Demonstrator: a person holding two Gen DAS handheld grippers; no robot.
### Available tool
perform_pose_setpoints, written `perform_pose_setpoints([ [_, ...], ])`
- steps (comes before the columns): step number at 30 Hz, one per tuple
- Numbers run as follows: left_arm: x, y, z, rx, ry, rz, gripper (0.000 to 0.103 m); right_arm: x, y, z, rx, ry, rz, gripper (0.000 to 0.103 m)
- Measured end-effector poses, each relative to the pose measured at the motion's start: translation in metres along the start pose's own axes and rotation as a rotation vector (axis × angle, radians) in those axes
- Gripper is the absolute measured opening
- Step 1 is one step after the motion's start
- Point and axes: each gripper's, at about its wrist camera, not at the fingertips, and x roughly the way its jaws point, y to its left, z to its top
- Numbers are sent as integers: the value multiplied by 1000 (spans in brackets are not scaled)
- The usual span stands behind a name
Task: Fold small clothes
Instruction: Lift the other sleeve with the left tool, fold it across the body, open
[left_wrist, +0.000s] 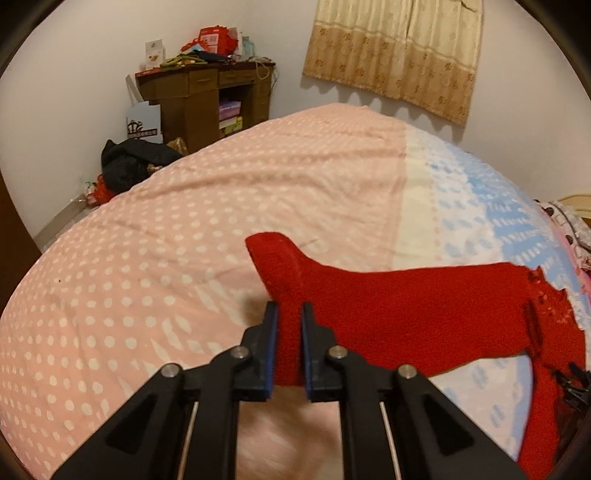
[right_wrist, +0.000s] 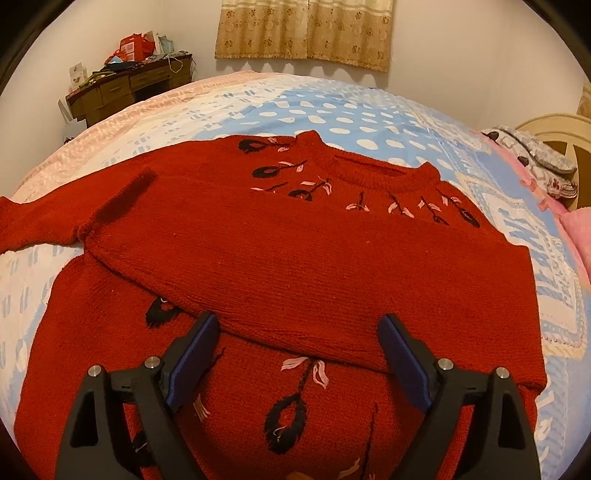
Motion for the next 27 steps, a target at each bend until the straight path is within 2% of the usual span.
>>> perform_pose_setpoints([
  [4,-20,-14,11,2,-9,-45,12,-6,-5,1,-5,12,27,89],
  [6,-29,-22,15,8,-23,-66,12,-17,-11,-2,13,-10,2,89],
  [13,-57,-57,38,20,-58,-152,12,-70,-29,-16,48,-74,29,89],
  [16,-64,-79,46,40,-62,-153,12,-83,-34,-25,43,-70,34,89],
  [27,-105,-162,71,114,-115,-272,12,-129,-68,-63,101,-50,67,89],
])
